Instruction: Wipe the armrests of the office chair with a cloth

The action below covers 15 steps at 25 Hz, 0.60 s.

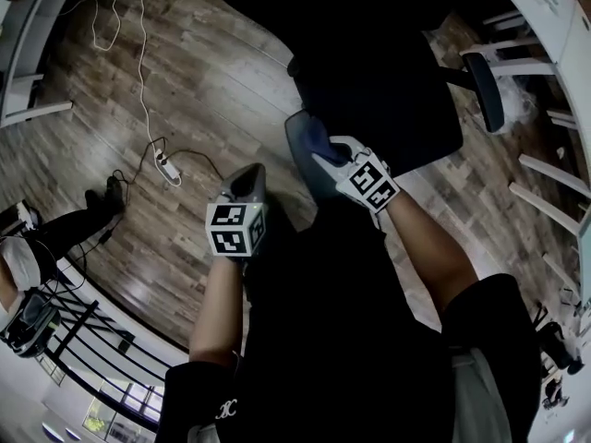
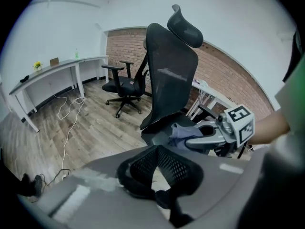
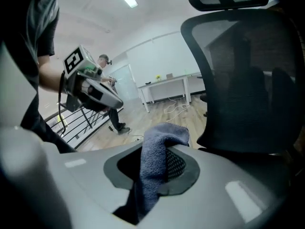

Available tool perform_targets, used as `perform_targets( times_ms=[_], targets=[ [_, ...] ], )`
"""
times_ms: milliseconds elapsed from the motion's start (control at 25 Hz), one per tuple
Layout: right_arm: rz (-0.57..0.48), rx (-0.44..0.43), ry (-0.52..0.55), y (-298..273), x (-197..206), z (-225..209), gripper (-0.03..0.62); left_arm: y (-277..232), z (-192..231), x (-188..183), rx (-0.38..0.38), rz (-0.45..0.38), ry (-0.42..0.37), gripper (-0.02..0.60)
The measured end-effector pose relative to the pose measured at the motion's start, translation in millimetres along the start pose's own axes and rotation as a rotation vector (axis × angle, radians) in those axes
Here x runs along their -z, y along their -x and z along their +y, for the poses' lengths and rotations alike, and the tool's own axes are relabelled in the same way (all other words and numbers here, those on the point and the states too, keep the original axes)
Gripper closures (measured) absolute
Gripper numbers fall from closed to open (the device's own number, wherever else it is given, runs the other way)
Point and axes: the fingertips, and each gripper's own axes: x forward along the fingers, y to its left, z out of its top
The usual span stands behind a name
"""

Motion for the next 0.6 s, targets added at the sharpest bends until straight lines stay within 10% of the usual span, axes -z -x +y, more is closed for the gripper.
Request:
perform_targets(
  times_ms=[600],
  targets=[
    [-0.089, 0.376, -0.439, -69.4, -31.0, 71.7, 0.522, 23.1, 123.8, 26.7, 0.099, -0.04, 0.012, 0.577]
  ],
)
